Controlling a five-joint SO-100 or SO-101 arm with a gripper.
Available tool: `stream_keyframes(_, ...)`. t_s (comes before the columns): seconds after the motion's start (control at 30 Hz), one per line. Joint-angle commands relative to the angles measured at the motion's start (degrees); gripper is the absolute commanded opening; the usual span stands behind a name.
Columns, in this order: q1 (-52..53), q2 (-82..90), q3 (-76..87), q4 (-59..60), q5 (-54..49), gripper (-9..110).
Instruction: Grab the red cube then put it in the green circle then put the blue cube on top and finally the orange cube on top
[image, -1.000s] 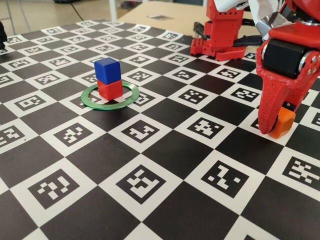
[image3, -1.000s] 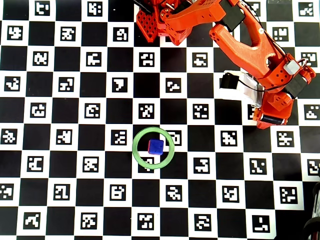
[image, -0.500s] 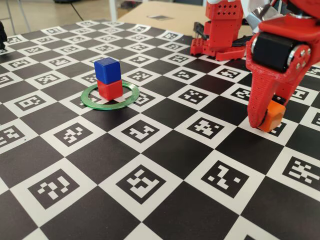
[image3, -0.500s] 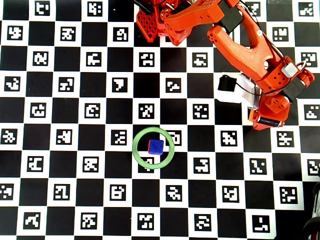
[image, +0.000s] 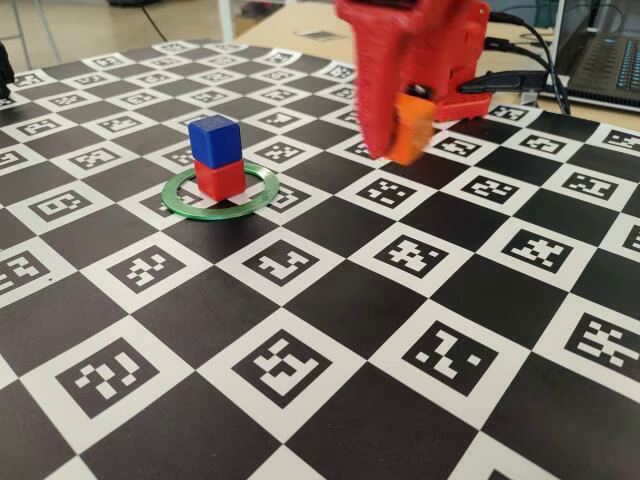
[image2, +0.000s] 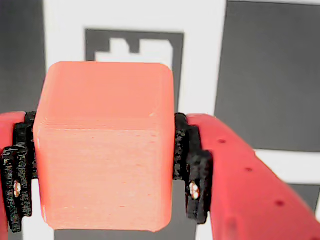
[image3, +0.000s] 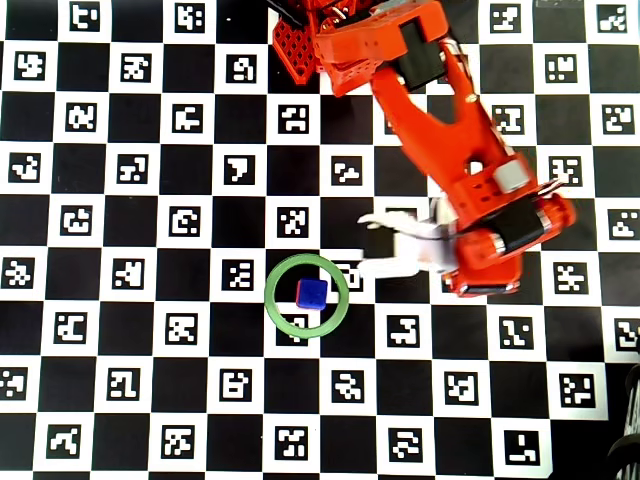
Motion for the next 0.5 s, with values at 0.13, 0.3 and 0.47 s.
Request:
stream_keyframes(0.13, 8.00, 17.84, 0.44, 5.71, -13.71, 2)
stream_keyframes(0.3, 13.18, 19.69, 4.13, 5.71, -16.79, 1)
stream_keyframes(0.47, 20.74, 19.69, 4.75, 5.71, -19.07, 1)
